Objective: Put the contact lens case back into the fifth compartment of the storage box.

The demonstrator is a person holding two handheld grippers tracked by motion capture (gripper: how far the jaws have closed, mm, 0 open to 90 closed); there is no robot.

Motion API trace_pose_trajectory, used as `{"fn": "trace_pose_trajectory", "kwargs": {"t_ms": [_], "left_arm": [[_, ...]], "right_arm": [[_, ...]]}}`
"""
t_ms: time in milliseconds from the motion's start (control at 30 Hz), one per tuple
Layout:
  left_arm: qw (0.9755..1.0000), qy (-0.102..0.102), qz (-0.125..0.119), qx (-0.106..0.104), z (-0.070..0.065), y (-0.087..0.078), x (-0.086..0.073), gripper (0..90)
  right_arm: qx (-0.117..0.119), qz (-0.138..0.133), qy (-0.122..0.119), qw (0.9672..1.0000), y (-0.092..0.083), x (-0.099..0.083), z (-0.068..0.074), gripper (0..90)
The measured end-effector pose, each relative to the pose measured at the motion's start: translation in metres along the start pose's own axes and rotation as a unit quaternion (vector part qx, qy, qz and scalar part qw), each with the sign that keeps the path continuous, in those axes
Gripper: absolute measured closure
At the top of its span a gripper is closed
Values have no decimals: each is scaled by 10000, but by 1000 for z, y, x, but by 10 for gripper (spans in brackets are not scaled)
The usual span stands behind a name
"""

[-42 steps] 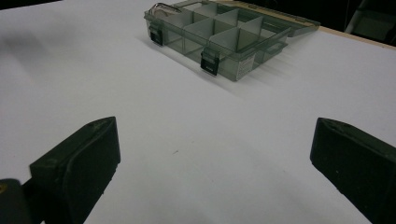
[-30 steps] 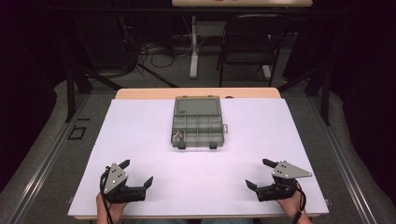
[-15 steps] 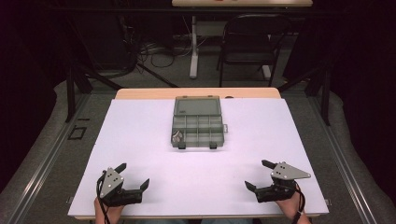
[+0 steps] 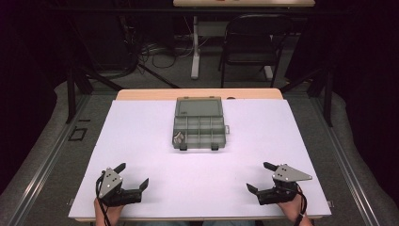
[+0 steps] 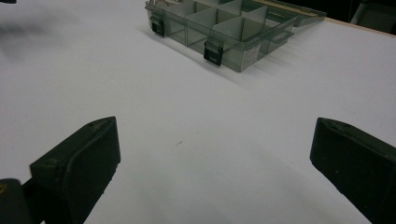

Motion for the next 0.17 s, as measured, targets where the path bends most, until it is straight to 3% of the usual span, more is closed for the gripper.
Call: {"fn": "trace_pose_trajectory", "kwargs": {"t_ms": [167], "left_arm": [[9999,108,103,-34,-4,2,-1,0]], "right_arm": [[17,19,5,10000,1,-1,-1,14]]}}
Point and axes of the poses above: each handheld gripper's, and its own axes: y roughly forward along the jaws, x roughly out of its top, z roughly to its left, the point moved 1 cm from there along y, roughly forward along the jaws, and after that the axes turned 11 degrees about z, right-handed, at the moved point
